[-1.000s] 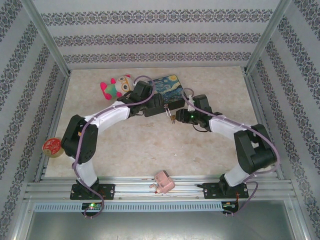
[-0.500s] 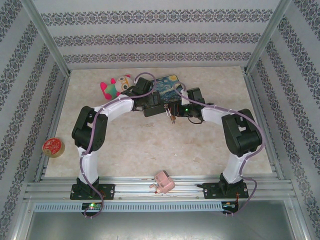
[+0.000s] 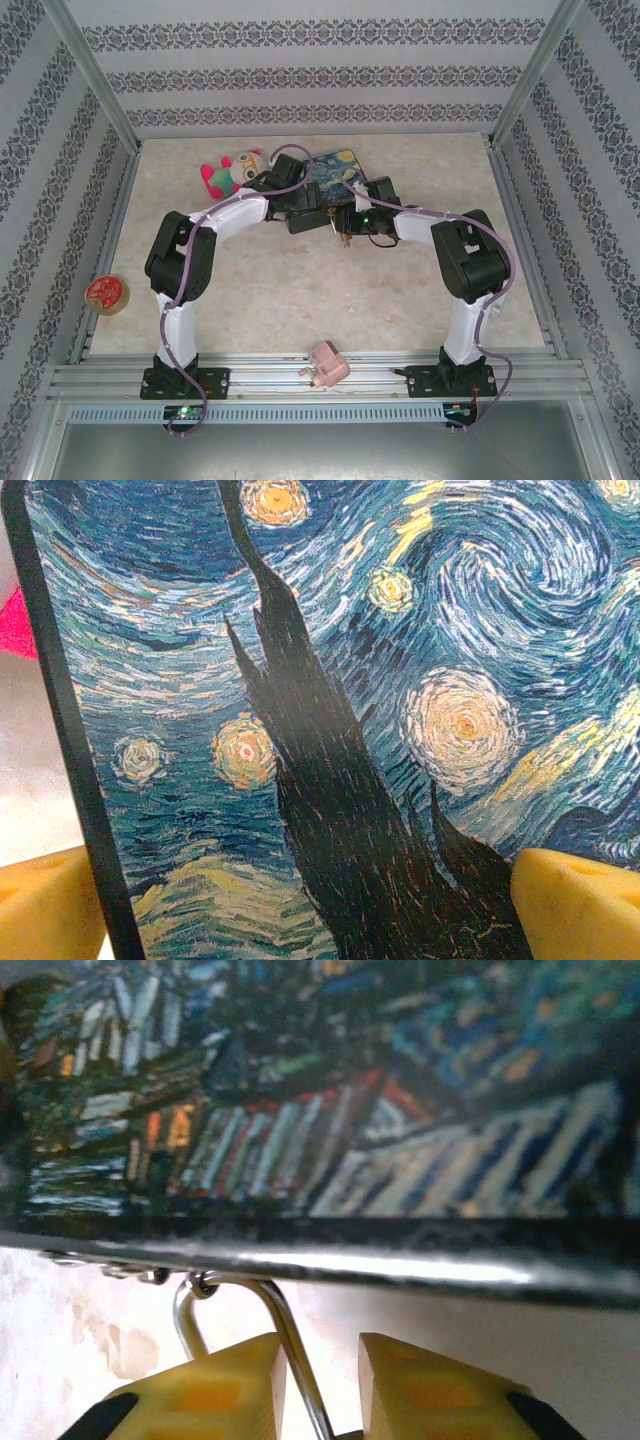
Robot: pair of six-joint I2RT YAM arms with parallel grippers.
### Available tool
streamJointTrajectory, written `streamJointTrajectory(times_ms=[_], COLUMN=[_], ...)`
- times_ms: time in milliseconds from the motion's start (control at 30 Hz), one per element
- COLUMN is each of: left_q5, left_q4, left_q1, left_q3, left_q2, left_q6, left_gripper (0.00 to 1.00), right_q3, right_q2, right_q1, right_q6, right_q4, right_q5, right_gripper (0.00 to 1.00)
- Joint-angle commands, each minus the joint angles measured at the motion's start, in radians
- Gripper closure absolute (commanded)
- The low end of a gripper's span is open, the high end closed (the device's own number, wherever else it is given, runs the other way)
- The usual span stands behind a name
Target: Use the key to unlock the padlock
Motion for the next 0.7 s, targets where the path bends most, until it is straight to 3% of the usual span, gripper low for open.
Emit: streamJointTrajectory(times_ms=[0,233,400,667], left_q5=[0.001,0.011,0.002,0.006], left_q4=[-0.039,-0.027,-0.041,-0.003], left_q1=[0.001,0.002,0.001,0.001], left_q3=[0.002,-0.026,-0.057,-0.171], left_q2=[0.038,0.042,0.040,-0.014], left_q6=[-0.004,-0.027,-0.047,-0.125], left_gripper=[0.01,0.01,0.01,0.01], right_q3=[0.027,0.002,-0.081,-0.211], right_q2=[0.023,0.013,-0.028,-0.015], right_q1=[0.009,0.012,0.020,0.058], right_q6=[0.015,0.120,0.294,0.748], right_q4=[0.038,0.097,0.209,0.494], right_q5=[0.008,0.041,0.098,0.241], right_gripper=[0.76,1.00,1.00,1.00])
